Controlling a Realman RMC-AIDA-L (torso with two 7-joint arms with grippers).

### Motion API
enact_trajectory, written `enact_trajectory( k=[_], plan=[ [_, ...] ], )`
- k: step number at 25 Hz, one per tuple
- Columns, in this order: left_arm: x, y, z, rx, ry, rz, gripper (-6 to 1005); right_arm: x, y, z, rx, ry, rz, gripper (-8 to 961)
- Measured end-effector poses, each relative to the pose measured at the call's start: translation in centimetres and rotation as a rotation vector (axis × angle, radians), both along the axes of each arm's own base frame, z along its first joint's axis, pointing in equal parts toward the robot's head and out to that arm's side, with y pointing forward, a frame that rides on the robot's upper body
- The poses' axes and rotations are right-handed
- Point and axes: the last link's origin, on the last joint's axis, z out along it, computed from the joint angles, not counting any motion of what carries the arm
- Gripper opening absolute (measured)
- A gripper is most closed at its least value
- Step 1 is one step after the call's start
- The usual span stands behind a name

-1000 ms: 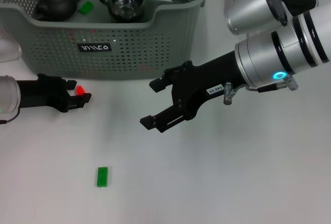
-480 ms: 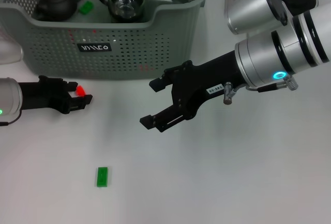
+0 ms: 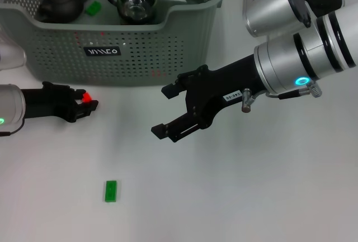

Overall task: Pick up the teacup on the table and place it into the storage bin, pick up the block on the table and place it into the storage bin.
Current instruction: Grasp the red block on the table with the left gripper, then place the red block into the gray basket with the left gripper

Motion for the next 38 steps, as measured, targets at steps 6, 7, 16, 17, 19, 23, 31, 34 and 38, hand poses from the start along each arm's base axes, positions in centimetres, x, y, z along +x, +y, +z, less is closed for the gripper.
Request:
enact_trajectory(
  k=[6, 7, 16, 17, 19, 23, 31, 34, 38],
  plan=[
    [0.0, -0.1, -0.1, -0.006, -0.003, 0.002, 358, 0.0, 0.0, 0.0, -0.002, 0.0, 0.0, 955],
    [0.0, -0.1, -0.1, -0.007, -0.004, 0.001, 341, 0.0, 0.0, 0.0, -0.002, 0.0, 0.0, 955],
    [0.8, -0.7, 0.5, -0.052, -0.05, -0.03, 195, 0.0, -0.1, 0.0, -0.006, 0.005, -0.002, 955],
    [1.2, -1.0, 0.9, -0.064, -0.078, -0.043, 188, 0.0, -0.1, 0.0, -0.007, 0.005, -0.004, 955],
    [2.2, -1.7, 2.0, -0.08, -0.146, -0.072, 190, 0.1, -0.1, 0.1, -0.007, 0.005, -0.006, 955],
    [4.0, -3.0, 5.6, -0.077, -0.337, -0.144, 194, 0.3, -0.2, 0.1, -0.007, 0.006, -0.01, 955],
    [5.7, -1.7, 11.6, 0.072, -0.556, -0.154, 202, 2.5, -0.8, -0.5, -0.041, -0.005, -0.033, 955],
    [7.0, -0.2, 12.4, 0.082, -0.561, -0.165, 205, 2.9, -0.9, -0.8, -0.051, -0.006, -0.041, 956],
    [8.5, 3.5, 12.5, 0.109, -0.498, -0.115, 209, 2.9, -0.9, -0.8, -0.052, -0.003, -0.038, 956]
  ],
)
